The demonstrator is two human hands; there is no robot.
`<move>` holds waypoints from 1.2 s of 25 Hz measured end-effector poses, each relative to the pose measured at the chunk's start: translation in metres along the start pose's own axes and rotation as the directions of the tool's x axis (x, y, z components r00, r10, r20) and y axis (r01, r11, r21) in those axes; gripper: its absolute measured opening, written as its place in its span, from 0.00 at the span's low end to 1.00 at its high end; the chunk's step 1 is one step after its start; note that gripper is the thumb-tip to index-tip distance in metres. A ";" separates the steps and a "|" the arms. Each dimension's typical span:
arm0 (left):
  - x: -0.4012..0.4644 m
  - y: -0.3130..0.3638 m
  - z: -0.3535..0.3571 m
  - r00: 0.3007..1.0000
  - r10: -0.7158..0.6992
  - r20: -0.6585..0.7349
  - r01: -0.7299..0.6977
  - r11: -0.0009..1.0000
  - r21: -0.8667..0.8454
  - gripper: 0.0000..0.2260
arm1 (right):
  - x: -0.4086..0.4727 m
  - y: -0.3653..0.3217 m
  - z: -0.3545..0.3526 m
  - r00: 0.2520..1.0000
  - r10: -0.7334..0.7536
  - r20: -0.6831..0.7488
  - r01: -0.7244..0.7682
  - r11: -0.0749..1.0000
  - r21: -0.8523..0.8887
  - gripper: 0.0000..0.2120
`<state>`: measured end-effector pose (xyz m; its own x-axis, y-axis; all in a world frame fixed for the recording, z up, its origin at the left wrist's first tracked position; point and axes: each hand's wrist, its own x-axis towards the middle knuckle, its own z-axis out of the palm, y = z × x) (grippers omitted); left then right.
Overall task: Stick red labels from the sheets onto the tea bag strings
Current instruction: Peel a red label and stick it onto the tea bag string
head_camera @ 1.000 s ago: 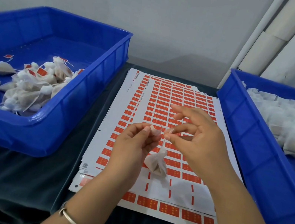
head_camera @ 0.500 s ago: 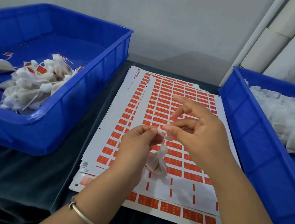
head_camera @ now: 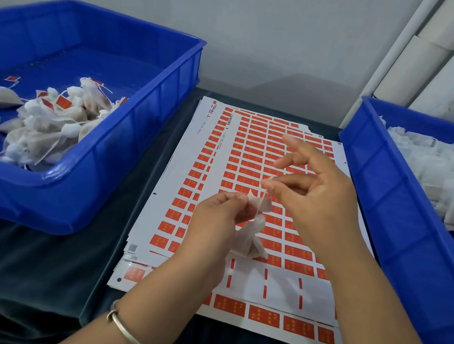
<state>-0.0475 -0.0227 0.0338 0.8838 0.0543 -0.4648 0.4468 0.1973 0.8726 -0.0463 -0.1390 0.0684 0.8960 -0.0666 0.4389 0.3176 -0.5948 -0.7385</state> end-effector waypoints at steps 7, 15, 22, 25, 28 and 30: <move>0.003 0.000 -0.004 0.982 0.041 0.186 -0.057 0.995 0.079 0.04 | 0.001 0.002 0.000 1.000 0.005 -0.006 -0.005 1.000 -0.001 0.31; 0.008 -0.009 -0.015 0.894 0.134 0.428 -0.112 0.991 -0.075 0.07 | 0.000 0.002 -0.002 1.000 0.001 -0.013 -0.001 1.000 0.018 0.29; 0.010 -0.005 -0.019 0.889 0.016 0.457 0.067 0.984 -0.165 0.11 | -0.002 -0.009 -0.009 0.997 -0.073 0.037 0.073 0.997 0.021 0.30; 0.011 -0.004 -0.023 0.812 -0.005 0.583 0.104 0.985 -0.137 0.14 | -0.003 -0.015 -0.012 0.993 -0.108 0.050 0.107 0.994 0.034 0.29; 0.011 -0.005 -0.025 0.753 0.042 0.657 0.040 0.993 -0.110 0.11 | -0.003 -0.020 -0.015 0.990 -0.132 0.056 0.130 0.991 0.042 0.29; 0.009 -0.006 -0.028 0.723 0.075 0.686 -0.009 0.995 -0.100 0.11 | -0.003 -0.023 -0.016 0.988 -0.143 0.060 0.141 0.989 0.042 0.29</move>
<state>-0.0455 0.0041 0.0204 0.7684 -0.6176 -0.1675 0.4230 0.2938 0.8572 -0.0615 -0.1378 0.0919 0.8583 0.0676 0.5087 0.4534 -0.5642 -0.6900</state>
